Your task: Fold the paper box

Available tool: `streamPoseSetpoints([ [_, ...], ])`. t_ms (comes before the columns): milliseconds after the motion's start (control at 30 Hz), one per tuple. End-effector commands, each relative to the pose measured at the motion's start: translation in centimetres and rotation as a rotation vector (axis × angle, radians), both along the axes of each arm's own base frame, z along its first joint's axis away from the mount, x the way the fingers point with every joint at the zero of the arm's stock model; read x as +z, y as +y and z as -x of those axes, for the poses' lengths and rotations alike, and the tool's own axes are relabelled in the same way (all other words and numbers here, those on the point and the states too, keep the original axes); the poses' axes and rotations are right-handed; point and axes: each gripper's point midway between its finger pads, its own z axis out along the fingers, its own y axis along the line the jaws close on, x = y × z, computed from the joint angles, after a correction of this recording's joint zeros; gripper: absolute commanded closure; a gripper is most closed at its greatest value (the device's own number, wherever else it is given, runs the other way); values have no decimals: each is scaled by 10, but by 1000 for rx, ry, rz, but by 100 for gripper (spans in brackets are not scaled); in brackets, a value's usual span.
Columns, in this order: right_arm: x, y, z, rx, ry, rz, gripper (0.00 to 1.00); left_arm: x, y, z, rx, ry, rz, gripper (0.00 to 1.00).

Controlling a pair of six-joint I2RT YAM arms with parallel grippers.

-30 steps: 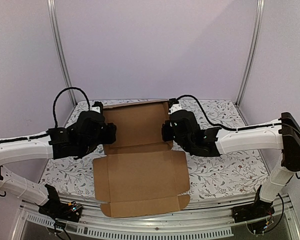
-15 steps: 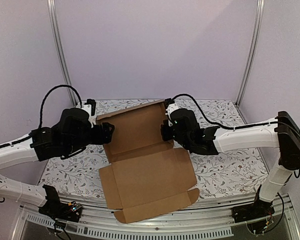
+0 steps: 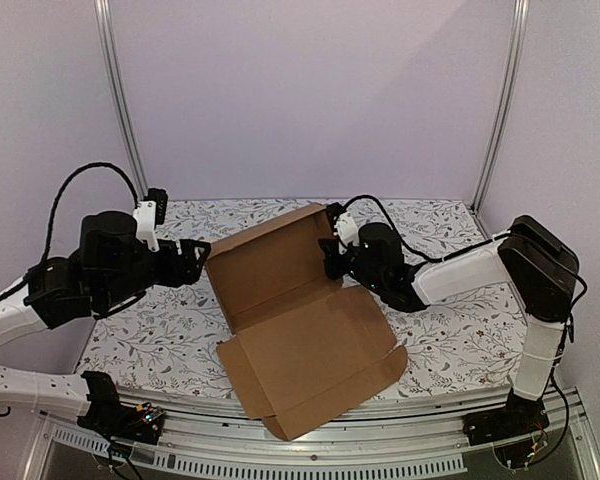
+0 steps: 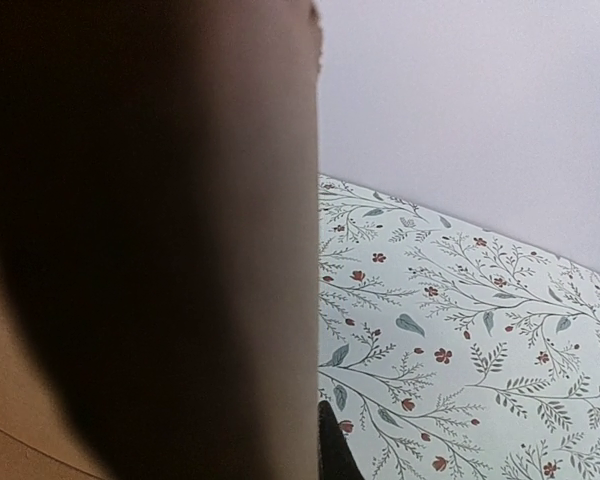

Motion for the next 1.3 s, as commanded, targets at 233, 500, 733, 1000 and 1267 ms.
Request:
streamPoseSetpoints([
  [233,-8,32,29,274,-190,-224,100,55,-37,-26,-162,-54,63,18],
  [500,-24,33,40,310,-170,-260,100,58,-101,-60,-330,7,68,22],
  [733,-39,38,45,315,-158,-201,100,29,-156,-85,-433,101,117,26],
  [1000,-57,44,44,310,-129,-126,100,1,-184,-107,-454,160,103,32],
  [1267,-68,46,41,303,-103,-89,100,-3,-196,-114,-475,179,88,79],
])
